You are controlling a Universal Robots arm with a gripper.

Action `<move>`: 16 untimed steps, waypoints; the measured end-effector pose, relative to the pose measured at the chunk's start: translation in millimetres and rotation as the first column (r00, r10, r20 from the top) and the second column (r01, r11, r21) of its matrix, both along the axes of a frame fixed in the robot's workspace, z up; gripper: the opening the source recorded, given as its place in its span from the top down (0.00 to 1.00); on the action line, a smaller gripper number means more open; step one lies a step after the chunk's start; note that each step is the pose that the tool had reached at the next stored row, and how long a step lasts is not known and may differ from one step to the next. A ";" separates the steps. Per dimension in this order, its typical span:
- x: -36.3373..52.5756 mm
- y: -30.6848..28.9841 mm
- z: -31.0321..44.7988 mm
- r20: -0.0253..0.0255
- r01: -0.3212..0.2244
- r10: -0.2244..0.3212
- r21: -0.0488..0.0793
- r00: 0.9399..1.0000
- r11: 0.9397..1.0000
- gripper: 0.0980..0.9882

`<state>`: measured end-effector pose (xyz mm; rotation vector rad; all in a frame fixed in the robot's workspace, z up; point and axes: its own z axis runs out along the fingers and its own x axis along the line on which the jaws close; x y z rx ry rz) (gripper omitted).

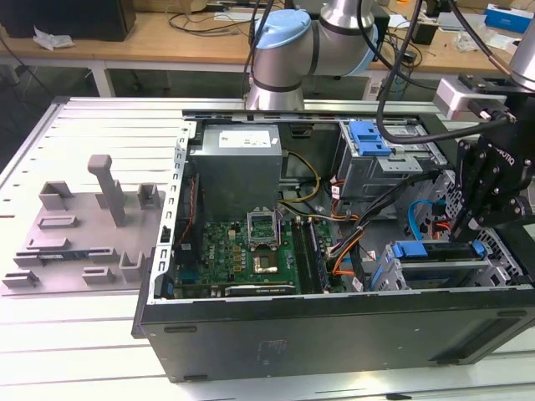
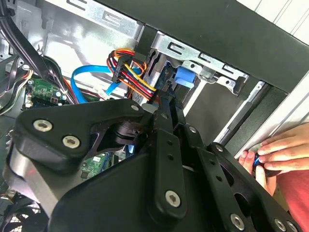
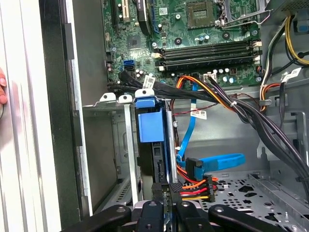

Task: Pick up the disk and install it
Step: 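Insert the first disk wire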

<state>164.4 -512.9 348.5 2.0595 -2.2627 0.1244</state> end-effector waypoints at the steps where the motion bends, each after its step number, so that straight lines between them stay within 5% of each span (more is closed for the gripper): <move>1: 0.0 -0.1 -0.2 0.000 0.000 0.000 0.000 1.000 1.000 0.93; 16: 0.0 -0.8 -7.9 0.000 0.000 0.000 0.000 1.000 1.000 0.93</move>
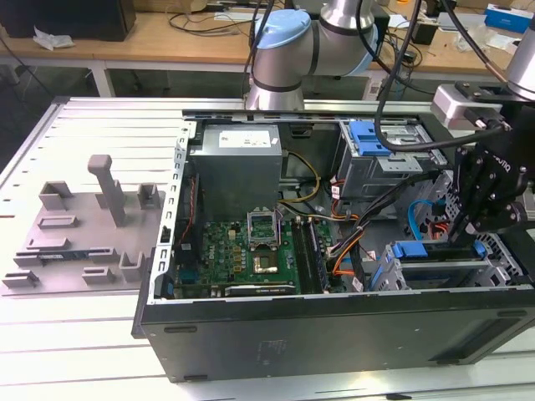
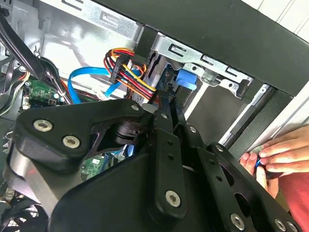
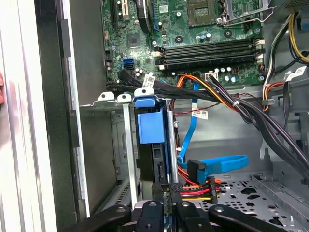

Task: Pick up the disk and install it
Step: 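Insert the first disk wire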

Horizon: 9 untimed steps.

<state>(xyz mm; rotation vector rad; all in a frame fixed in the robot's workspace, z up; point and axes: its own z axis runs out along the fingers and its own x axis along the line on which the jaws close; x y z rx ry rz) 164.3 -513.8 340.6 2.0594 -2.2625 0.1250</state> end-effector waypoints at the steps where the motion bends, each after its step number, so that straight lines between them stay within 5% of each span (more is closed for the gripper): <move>1: 0.0 0.0 -0.4 0.000 0.000 0.000 0.000 1.000 1.000 0.93; 9: 0.0 -1.7 -3.8 0.000 0.000 0.000 0.000 1.000 1.000 0.93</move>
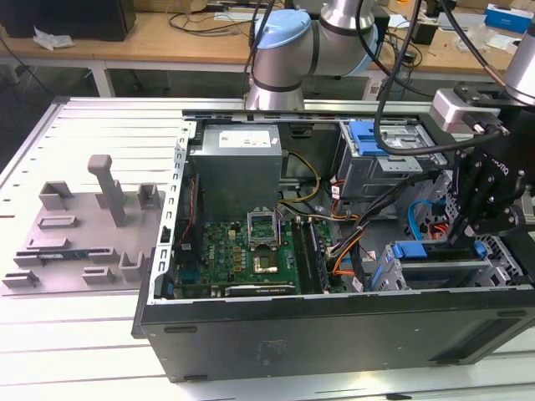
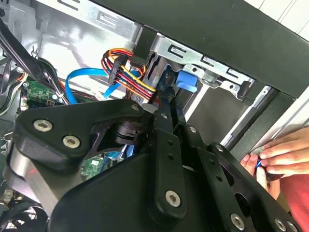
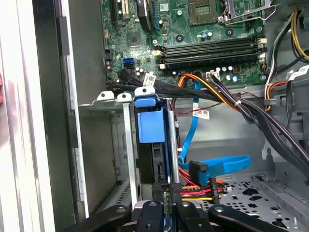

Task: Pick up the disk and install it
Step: 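Insert the first disk wire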

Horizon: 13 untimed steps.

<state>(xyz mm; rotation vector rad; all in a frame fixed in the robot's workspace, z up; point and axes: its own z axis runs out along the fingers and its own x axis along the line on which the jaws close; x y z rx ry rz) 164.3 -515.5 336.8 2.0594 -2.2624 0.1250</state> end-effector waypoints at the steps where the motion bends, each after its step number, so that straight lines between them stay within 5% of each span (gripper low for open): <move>1: 0.1 -0.9 -1.4 0.000 0.000 0.000 0.000 1.000 1.000 0.93; 6: -0.5 -2.4 -4.3 0.000 0.000 0.000 0.002 1.000 1.000 0.91; 9: -0.5 -2.5 8.3 0.000 0.000 0.000 0.001 1.000 1.000 0.78; 10: -0.5 -2.5 18.5 0.000 0.000 0.000 0.001 1.000 1.000 0.63; 11: -0.5 -2.5 36.2 0.000 0.000 0.000 0.001 1.000 1.000 0.63; 13: -0.5 -2.5 43.7 0.000 0.000 0.000 0.001 1.000 1.000 0.63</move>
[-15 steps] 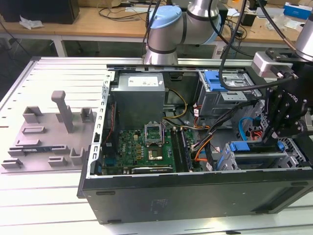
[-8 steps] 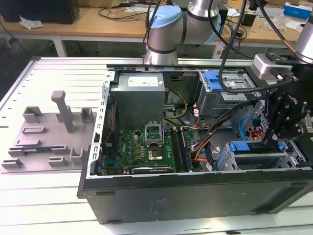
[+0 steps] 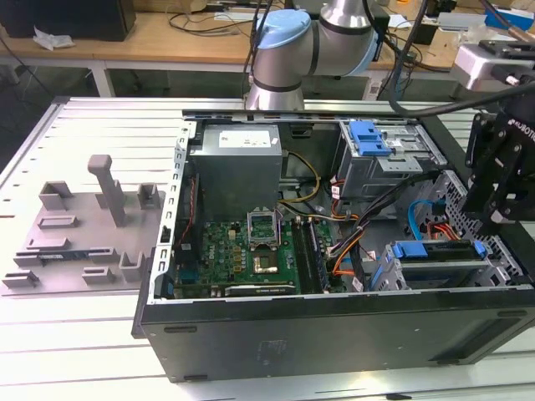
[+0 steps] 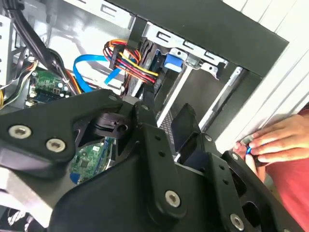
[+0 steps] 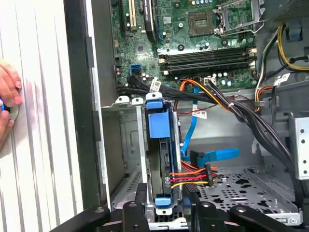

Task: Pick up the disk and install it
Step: 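Insert the first disk wire, then insert the second disk wire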

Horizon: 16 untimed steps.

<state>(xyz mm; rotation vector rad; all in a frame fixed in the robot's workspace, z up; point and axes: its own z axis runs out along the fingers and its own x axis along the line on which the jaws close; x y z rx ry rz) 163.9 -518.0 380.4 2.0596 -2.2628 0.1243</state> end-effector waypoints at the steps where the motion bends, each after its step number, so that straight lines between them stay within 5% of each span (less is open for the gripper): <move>1: 0.0 0.0 0.0 0.000 0.000 0.000 0.000 1.000 1.000 0.63; 16: 0.0 0.0 0.4 0.000 0.000 0.000 0.000 1.000 1.000 0.63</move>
